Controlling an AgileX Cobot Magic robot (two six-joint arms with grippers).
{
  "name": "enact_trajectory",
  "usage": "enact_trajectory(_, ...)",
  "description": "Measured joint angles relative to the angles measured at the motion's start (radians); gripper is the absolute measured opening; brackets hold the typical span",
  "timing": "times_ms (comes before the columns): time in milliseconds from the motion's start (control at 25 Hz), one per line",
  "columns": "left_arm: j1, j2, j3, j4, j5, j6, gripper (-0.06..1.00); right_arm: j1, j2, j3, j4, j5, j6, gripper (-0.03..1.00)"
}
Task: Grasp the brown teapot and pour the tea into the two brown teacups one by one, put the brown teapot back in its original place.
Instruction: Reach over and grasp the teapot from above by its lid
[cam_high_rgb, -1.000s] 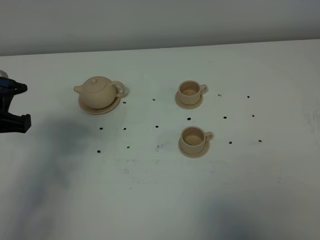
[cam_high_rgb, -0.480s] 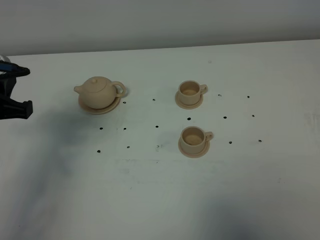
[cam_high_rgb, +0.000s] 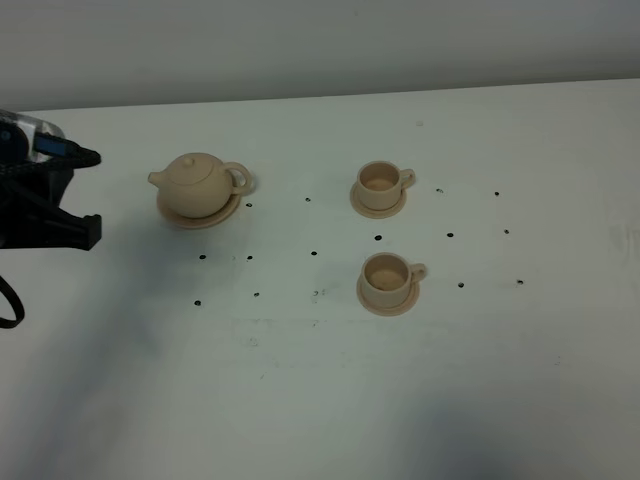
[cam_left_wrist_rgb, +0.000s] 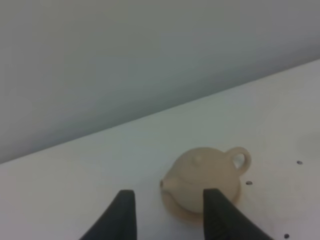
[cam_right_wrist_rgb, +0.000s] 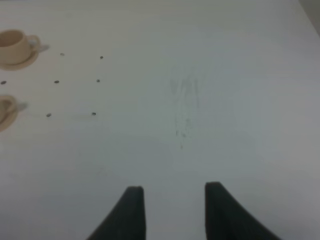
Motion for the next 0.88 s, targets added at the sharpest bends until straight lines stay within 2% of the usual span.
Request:
enact_trajectory(680, -0.032, 0.035, -0.015, 0.000, -0.022, 0.027, 0.31, 0.000, 0.000, 0.000, 0.004, 0.000, 0.000, 0.32)
enact_trajectory(880, -0.048, 0.067, -0.018, -0.040, -0.026, 0.044, 0.31, 0.000, 0.000, 0.000, 0.006, 0.000, 0.000, 0.32)
